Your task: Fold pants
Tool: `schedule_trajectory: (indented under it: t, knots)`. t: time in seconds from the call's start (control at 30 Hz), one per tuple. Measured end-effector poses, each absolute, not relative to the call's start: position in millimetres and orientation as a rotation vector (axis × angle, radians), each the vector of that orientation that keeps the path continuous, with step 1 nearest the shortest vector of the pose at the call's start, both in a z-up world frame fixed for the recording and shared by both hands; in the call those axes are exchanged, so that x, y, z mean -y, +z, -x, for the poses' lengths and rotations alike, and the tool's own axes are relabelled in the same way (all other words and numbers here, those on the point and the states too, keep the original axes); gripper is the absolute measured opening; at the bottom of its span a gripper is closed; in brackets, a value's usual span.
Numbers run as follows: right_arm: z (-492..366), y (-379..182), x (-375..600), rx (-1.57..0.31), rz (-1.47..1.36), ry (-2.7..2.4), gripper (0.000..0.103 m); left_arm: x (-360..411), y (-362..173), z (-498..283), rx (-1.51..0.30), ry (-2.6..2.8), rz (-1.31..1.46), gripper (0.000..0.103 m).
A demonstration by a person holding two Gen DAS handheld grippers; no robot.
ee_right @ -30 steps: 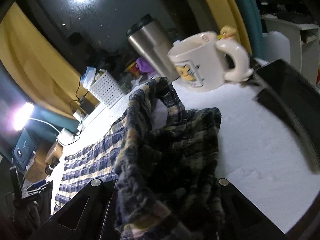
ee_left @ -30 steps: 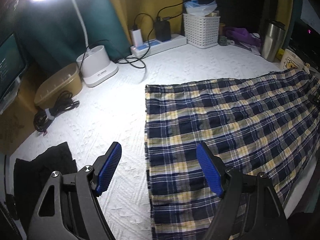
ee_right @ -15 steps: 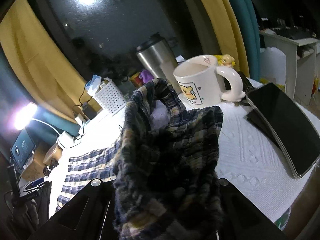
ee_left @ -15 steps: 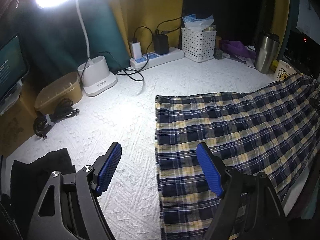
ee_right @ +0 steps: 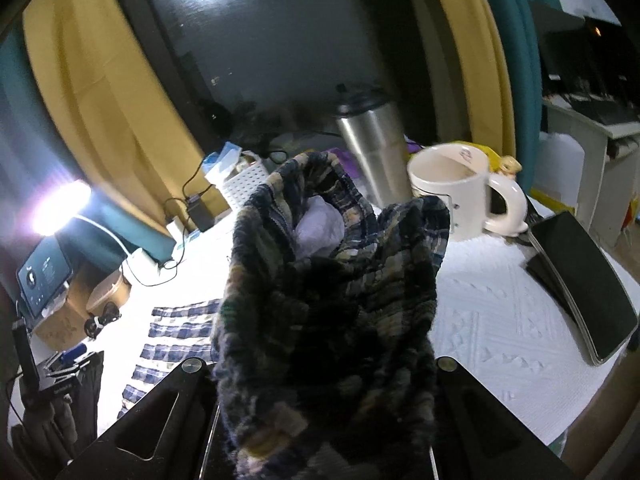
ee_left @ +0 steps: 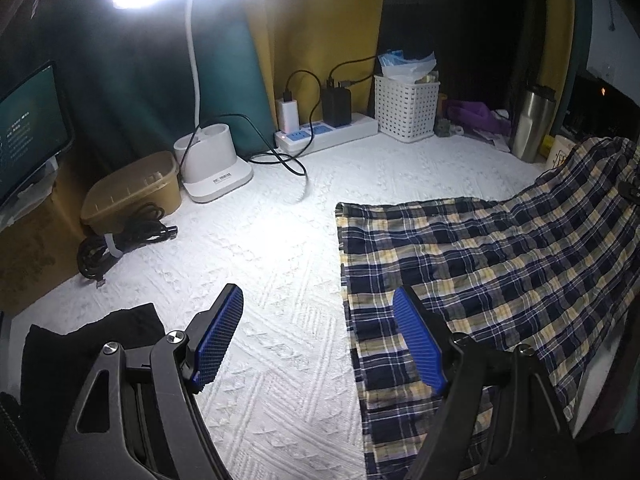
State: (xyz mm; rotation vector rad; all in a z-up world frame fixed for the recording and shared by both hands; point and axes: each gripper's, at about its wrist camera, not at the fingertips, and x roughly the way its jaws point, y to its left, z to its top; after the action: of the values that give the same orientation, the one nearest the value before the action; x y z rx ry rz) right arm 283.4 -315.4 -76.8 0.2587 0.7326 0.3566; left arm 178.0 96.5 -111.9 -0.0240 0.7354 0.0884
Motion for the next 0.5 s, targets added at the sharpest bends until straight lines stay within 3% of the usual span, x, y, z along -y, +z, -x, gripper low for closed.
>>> schedule_trajectory:
  t: [0.5]
  knots:
    - [-280.6, -61.2, 227.2, -0.759, -0.145, 0.423, 0.01, -141.5, -117.5, -159.3, -0.686, 0.063, 0.091, 0.078]
